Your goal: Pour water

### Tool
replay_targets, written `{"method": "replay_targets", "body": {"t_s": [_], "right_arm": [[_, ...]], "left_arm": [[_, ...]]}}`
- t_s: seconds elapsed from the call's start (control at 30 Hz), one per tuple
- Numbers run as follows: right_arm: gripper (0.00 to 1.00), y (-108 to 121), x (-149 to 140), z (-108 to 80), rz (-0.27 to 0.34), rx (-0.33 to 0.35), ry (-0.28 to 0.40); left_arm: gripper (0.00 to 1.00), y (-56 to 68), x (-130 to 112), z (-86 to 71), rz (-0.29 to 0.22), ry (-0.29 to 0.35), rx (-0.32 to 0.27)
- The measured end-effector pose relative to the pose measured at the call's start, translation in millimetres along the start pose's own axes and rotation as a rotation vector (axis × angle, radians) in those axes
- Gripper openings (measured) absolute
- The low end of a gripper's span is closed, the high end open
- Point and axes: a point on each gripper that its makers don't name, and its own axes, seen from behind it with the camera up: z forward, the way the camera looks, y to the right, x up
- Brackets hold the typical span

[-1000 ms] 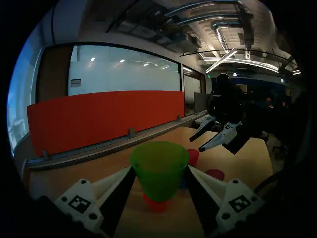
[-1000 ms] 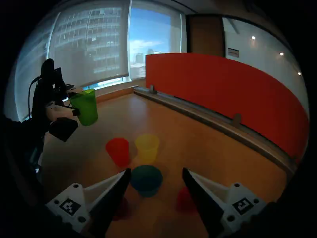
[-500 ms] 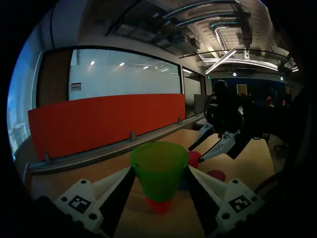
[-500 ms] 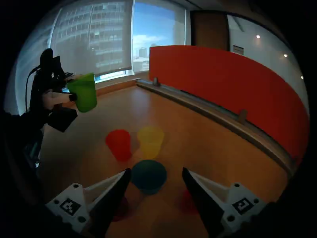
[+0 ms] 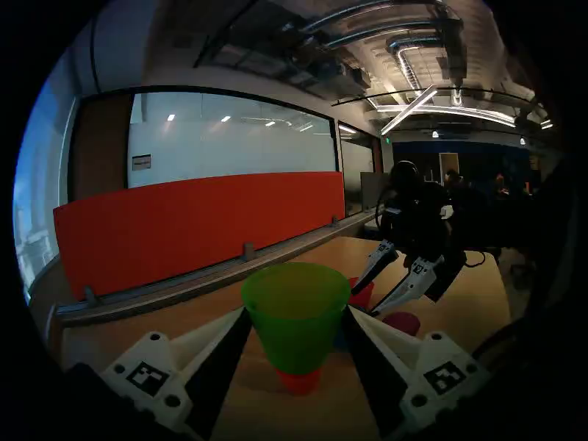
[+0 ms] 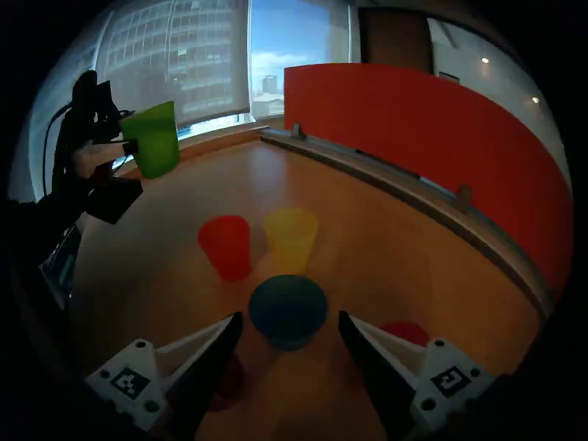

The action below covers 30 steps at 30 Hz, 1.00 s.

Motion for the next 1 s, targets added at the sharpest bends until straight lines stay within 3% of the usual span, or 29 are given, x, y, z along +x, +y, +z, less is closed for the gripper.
{"method": "replay_targets", "body": {"t_s": [1.0], "right_arm": [[1.0, -2.8, -14.0, 34.8, 0.002, 0.014, -0.067]], "left_arm": [[0.83, -4.3, -5.0, -1.2, -0.005, -0.005, 0.008]]}}
